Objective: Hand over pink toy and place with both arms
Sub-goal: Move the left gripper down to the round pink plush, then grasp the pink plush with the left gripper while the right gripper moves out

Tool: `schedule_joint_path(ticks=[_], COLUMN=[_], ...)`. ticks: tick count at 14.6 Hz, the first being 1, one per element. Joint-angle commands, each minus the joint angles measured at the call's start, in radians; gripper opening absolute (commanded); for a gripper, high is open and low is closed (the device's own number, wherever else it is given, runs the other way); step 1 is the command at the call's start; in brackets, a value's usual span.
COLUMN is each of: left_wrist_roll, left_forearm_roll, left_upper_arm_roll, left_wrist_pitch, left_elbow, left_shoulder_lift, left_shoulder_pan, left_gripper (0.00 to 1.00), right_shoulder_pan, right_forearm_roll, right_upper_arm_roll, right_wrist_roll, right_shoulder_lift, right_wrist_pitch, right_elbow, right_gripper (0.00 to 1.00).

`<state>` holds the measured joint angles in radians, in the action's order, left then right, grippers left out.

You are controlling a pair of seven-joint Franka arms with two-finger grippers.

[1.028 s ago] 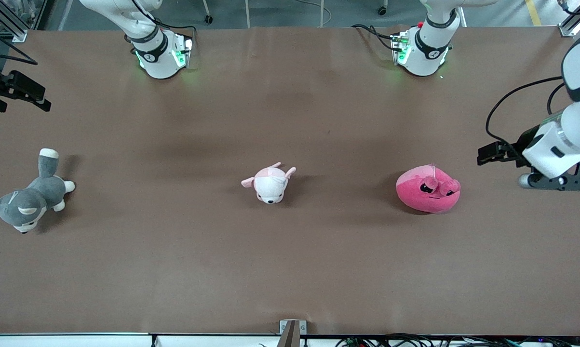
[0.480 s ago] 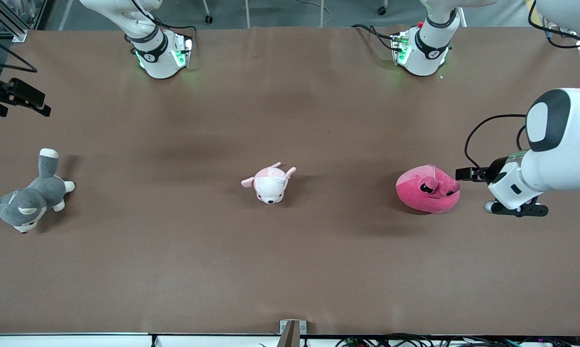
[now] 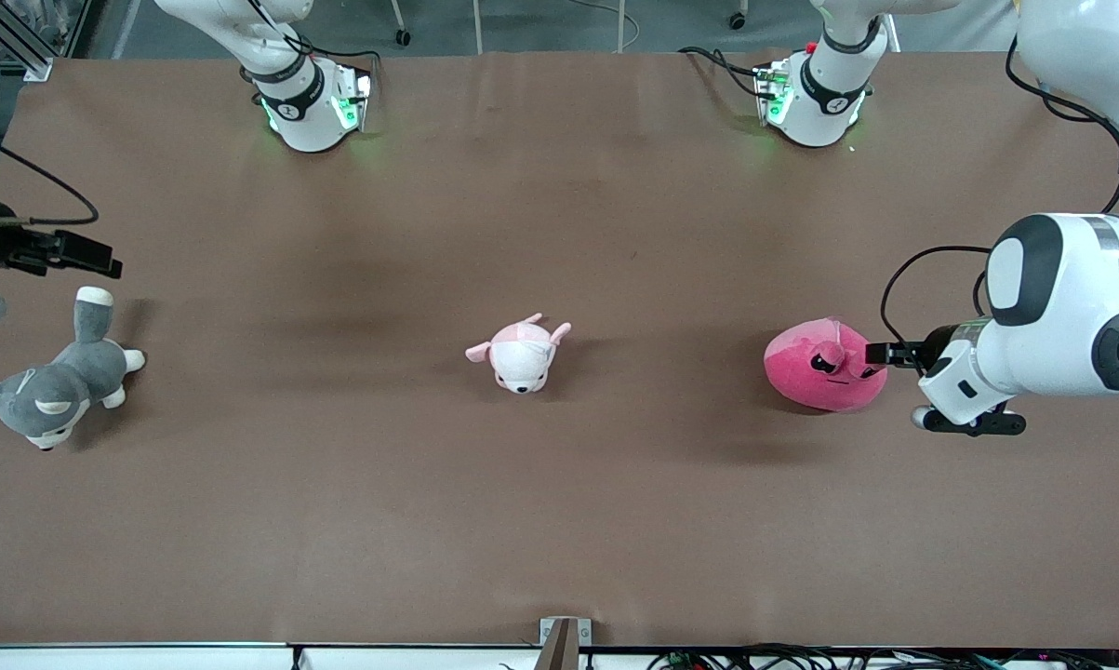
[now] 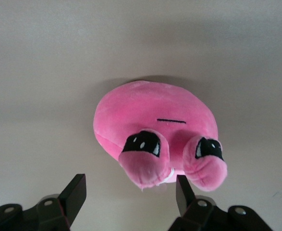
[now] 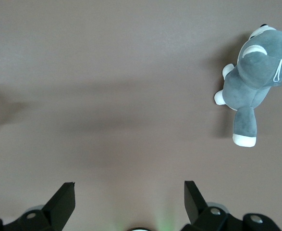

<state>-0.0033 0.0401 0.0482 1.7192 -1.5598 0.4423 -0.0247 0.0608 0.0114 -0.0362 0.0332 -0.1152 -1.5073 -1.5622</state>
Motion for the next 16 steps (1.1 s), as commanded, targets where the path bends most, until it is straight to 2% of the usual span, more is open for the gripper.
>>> schedule_joint_path(ticks=[1, 6, 12, 16], left_wrist_roll=[-0.017, -0.024, -0.024, -0.024], left_forearm_roll=[0.033, 0.067, 0.066, 0.064], left_upper_arm_roll=[0.001, 0.001, 0.001, 0.001], left_wrist_pitch=[0.022, 0.04, 0.04, 0.04], left_elbow=[0.007, 0.006, 0.004, -0.002], left_shoulder_lift=[0.022, 0.041, 0.058, 0.058], left_shoulder_pan=[0.0, -0.001, 0.002, 0.002], left_gripper=[0.83, 0.83, 0.78, 0.66], right_shoulder_pan=[0.005, -0.01, -0.033, -0.068], right_forearm_roll=[-0.059, -0.057, -0.054, -0.054], right_upper_arm_roll=[0.013, 0.018, 0.021, 0.021], right_wrist_roll=[0.008, -0.01, -0.108, -0.226], right_shoulder_lift=[-0.026, -0.023, -0.023, -0.02], right_wrist_pitch=[-0.045, -0.037, -0.027, -0.013], right_elbow=[0.022, 0.008, 0.008, 0.008], right_gripper=[1.0, 1.0, 1.0, 1.0])
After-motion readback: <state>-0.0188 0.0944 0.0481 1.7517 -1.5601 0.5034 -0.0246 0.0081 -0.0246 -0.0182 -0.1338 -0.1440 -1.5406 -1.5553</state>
